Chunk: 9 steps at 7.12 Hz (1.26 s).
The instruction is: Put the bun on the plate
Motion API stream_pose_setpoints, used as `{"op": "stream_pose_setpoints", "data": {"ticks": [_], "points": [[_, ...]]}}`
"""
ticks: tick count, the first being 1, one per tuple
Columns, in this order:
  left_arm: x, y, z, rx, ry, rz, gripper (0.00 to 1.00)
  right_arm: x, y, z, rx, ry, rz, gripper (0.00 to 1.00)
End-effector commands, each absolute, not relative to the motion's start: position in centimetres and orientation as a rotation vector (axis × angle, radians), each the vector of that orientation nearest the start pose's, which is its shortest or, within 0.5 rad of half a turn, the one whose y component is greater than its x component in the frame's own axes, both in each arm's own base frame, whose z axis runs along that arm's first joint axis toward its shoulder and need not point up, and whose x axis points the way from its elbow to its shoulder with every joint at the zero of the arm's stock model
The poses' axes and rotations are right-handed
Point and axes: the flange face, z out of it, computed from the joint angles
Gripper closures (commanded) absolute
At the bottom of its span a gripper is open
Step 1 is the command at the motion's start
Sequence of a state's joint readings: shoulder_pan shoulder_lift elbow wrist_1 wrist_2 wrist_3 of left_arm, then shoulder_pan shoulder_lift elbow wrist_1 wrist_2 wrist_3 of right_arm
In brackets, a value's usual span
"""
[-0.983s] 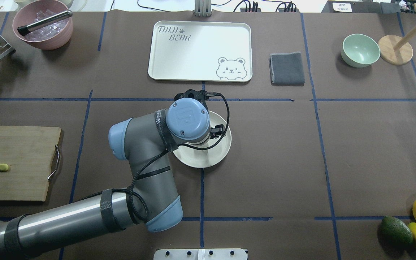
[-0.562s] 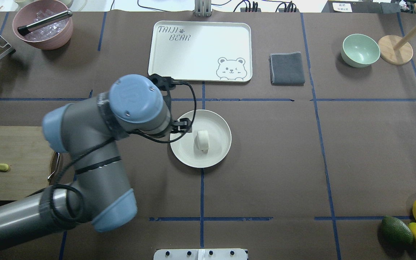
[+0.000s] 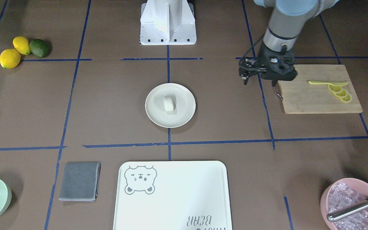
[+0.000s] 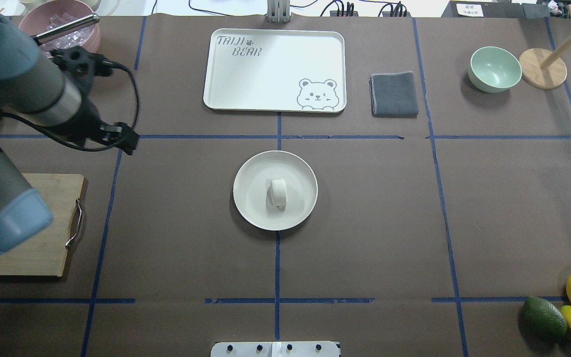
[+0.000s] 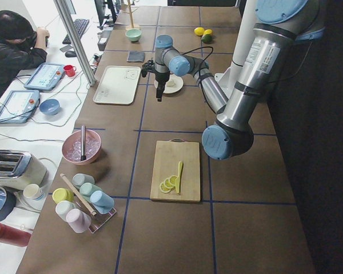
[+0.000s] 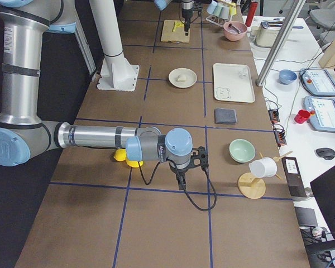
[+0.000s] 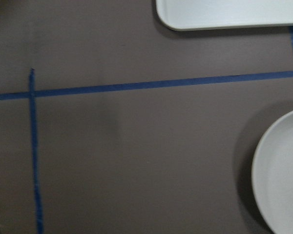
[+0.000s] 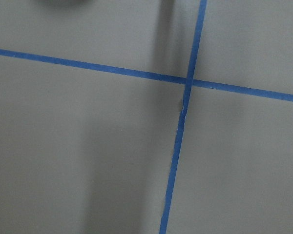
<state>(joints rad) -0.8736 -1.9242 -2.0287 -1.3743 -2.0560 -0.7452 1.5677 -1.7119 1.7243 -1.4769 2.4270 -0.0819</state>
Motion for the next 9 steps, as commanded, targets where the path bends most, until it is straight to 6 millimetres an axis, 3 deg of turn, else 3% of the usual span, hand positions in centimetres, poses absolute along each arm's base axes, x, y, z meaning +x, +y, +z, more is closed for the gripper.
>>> {"op": "stream_pose_setpoints", "data": {"ticks": [1, 2, 4, 5, 6, 7, 9], "points": [[16.4, -50.0, 37.6, 0.140, 0.720, 0.190, 0.01, 5.6, -44.6, 63.1, 0.129, -0.857, -0.108, 0.00], [10.8, -50.2, 41.4, 0.123, 0.722, 0.205, 0.01, 5.6, -44.7, 62.9, 0.130, -0.858, -0.109, 0.00], [1.8, -50.5, 48.6, 0.099, 0.696, 0.241, 0.01, 5.6, -44.6, 62.9, 0.129, -0.860, -0.108, 0.00], [-1.8, -49.8, 54.7, 0.054, 0.755, 0.247, 0.01, 5.6, -44.7, 62.9, 0.130, -0.860, -0.109, 0.00], [-4.5, -49.5, 58.7, 0.045, 0.798, 0.254, 0.00, 5.6, -44.6, 63.0, 0.129, -0.860, -0.108, 0.00], [-6.5, -48.5, 61.0, 0.030, 0.801, 0.217, 0.00, 5.6, -44.6, 62.7, 0.138, -0.859, -0.113, 0.00], [-7.4, -46.5, 63.6, 0.019, 0.802, 0.176, 0.00, 5.6, -44.7, 62.8, 0.137, -0.859, -0.113, 0.00]]}}
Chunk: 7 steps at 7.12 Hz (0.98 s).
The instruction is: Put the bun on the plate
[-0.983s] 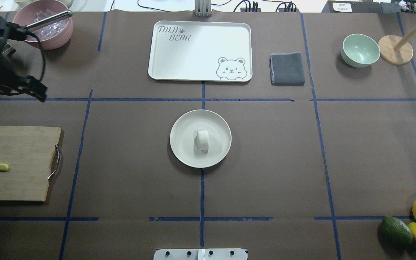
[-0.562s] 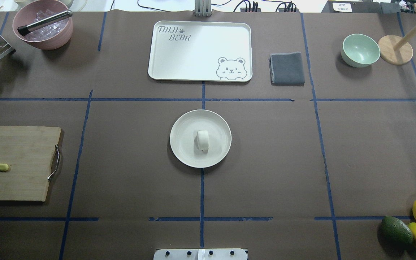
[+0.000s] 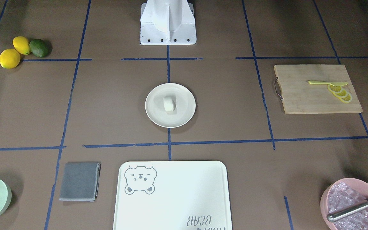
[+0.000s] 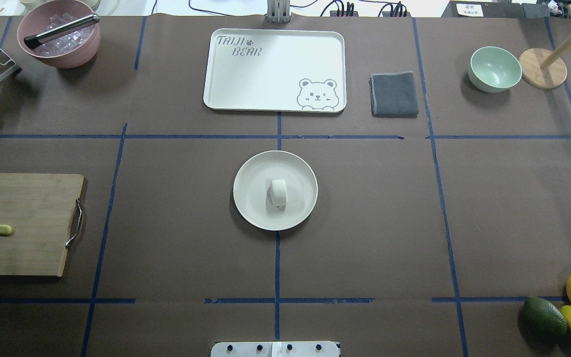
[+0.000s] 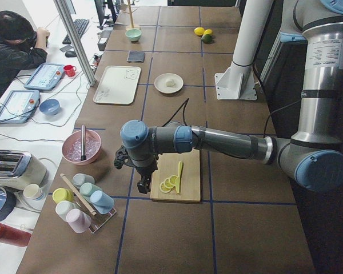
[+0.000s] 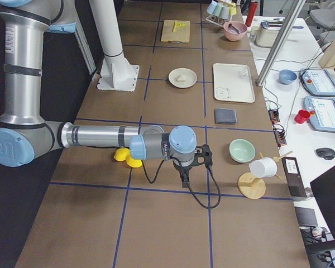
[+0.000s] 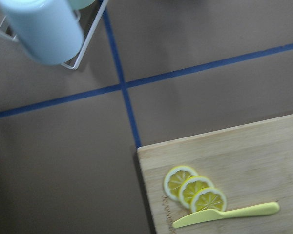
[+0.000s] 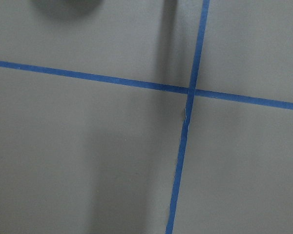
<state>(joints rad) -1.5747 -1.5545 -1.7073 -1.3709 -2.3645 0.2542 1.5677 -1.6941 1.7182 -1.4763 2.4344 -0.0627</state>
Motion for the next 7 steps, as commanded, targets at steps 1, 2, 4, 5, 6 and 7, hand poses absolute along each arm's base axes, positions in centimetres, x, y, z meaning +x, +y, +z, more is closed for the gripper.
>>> {"op": "stream_pose_setpoints", "data": {"ticks": [1, 2, 4, 5, 6, 7], "points": [[-7.7, -46.3, 64.4, 0.005, 0.804, 0.163, 0.00, 5.6, -44.7, 62.9, 0.136, -0.858, -0.113, 0.00], [-7.8, -45.8, 65.8, -0.019, 0.806, 0.150, 0.00, 5.6, -44.7, 62.9, 0.134, -0.858, -0.113, 0.00], [-7.8, -45.8, 69.0, 0.015, 0.800, 0.124, 0.00, 5.6, -44.6, 63.0, 0.133, -0.859, -0.112, 0.00], [-7.7, -46.0, 68.9, 0.021, 0.798, 0.100, 0.00, 5.6, -44.6, 63.0, 0.133, -0.859, -0.112, 0.00], [-7.7, -46.0, 68.7, 0.025, 0.798, 0.100, 0.00, 5.6, -44.6, 62.9, 0.134, -0.859, -0.113, 0.00], [-7.7, -46.1, 68.5, 0.028, 0.797, 0.099, 0.00, 5.6, -44.6, 63.0, 0.134, -0.859, -0.114, 0.00]]}}
